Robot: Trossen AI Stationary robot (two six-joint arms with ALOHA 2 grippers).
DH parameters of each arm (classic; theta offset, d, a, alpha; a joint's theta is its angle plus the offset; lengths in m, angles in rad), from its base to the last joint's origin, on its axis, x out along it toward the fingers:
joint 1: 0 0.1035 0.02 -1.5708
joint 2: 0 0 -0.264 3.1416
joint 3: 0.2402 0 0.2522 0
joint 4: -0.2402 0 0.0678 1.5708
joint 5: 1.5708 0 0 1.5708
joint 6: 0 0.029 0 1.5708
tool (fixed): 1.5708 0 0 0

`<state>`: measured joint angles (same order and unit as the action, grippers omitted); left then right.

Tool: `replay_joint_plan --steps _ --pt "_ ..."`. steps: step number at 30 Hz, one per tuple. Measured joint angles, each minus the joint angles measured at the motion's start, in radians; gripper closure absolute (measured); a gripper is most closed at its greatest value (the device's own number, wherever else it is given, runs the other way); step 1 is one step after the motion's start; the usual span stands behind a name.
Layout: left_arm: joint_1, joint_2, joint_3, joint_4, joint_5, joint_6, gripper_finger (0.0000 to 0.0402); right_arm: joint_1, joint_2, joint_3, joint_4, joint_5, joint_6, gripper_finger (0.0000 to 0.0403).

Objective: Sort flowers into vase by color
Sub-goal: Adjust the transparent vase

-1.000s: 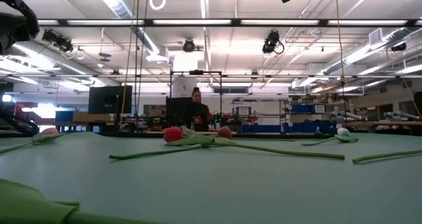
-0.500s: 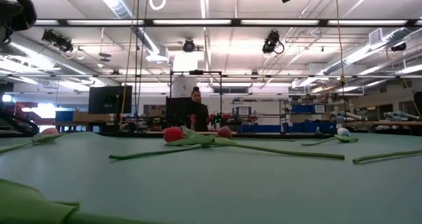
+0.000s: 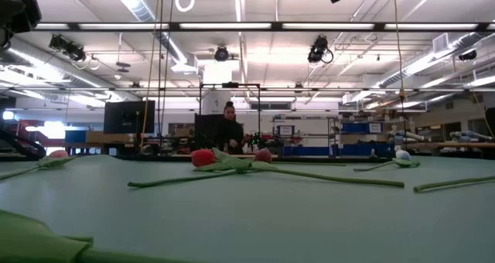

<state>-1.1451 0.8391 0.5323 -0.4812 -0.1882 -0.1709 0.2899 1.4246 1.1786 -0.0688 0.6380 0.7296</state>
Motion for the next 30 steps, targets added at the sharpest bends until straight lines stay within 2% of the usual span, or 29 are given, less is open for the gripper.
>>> replay_joint_plan --steps 8,12,17,21,30 --pt "0.064 0.0 0.0 0.018 -0.117 0.006 0.025 0.003 0.0 0.0 0.0 -0.003 0.0 0.0165" --pt "0.115 0.0 0.0 0.027 -0.104 -0.047 0.025 0.003 0.0 0.0 0.0 -0.007 0.0 0.0165" --pt "0.163 0.0 0.0 0.036 -0.01 -0.137 0.0249 0.005 0.0 0.0 0.0 -0.011 0.0 0.0165" --pt "0.167 0.0 0.0 0.029 -0.009 -0.191 0.0244 0.008 0.0 0.0 0.0 -0.01 -0.025 0.0165" --pt "0.166 0.0 0.012 0.037 -0.016 -0.205 0.0167 0.009 0.0 0.0 -0.001 -0.047 -0.096 0.0141"
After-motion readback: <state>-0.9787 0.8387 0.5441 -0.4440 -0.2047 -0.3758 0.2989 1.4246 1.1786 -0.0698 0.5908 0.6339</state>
